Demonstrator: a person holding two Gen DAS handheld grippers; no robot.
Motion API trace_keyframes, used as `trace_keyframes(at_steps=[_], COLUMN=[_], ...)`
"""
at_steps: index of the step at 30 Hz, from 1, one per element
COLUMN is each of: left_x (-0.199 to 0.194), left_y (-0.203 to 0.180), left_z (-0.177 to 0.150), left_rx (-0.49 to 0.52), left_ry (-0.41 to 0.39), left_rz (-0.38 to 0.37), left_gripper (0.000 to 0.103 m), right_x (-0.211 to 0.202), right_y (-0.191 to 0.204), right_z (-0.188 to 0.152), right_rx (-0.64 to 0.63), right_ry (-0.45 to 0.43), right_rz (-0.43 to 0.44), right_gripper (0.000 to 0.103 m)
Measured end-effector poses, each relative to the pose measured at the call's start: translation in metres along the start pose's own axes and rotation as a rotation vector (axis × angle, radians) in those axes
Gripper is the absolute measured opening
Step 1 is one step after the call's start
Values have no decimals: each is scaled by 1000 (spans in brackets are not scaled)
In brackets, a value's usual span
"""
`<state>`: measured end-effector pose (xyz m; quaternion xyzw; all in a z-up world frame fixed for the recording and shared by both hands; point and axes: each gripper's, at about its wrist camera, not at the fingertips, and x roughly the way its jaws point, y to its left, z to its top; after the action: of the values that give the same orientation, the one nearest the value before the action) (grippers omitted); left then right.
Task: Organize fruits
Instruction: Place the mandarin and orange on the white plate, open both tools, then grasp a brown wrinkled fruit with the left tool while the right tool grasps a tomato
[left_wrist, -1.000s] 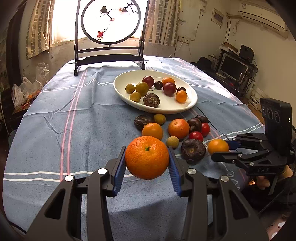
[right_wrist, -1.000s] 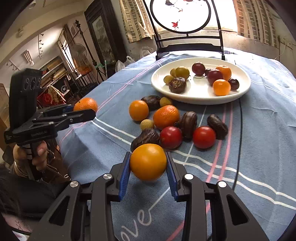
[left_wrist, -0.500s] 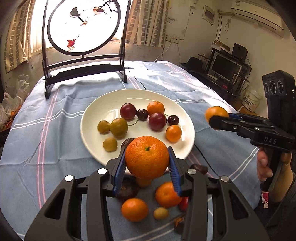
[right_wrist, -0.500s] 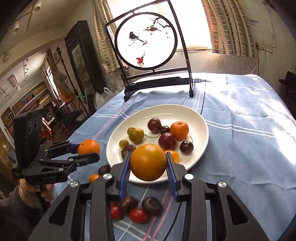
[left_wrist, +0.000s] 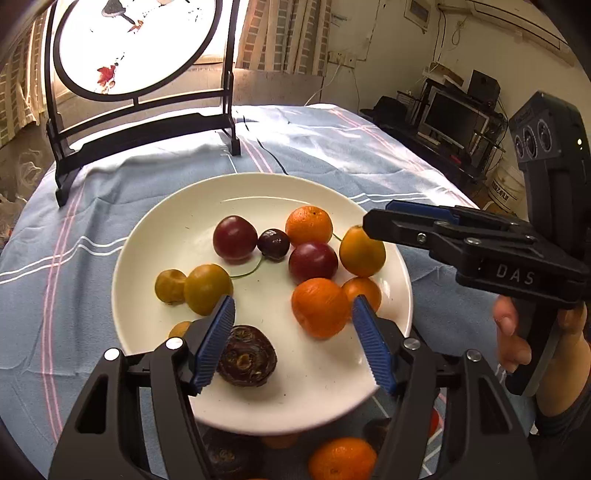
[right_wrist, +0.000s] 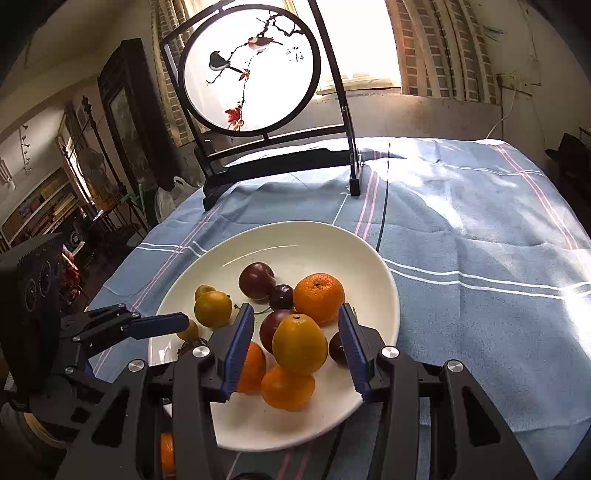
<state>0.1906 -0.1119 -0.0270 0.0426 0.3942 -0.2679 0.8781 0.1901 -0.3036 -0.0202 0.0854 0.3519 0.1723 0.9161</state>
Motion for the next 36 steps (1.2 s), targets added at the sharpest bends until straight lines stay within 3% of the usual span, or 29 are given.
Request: trace_keyframes(at_steps=[5, 13, 14, 16, 27, 30, 36], left_x=[-50, -93, -95, -94, -49, -50, -83], left_y=[-5, -43, -46, -52, -63, -64, -44], left_z=[-31, -120, -128, -140, -146, -146, -148], left_rx=[30, 134, 131, 124, 65, 68, -24], left_ry=[-44, -3, -4, 4, 43, 42, 5], left_rz=[7, -15, -17, -28, 8, 12, -32], left_gripper=[72, 72, 69, 52, 50, 44, 44], right_x=[-39, -80, -83, -86, -89, -88, -78], right_y=[3, 1, 1, 1, 7, 11, 41], right_z=[-25, -96, -104, -116, -129, -131, -135], right_rx=[6, 58, 65, 71, 48, 28, -121], right_ry=[-33, -7, -3, 7, 9, 24, 88], right_rz=[30, 37, 36, 34, 21, 21, 28], right_gripper=[49, 51, 51, 52, 52, 52, 52])
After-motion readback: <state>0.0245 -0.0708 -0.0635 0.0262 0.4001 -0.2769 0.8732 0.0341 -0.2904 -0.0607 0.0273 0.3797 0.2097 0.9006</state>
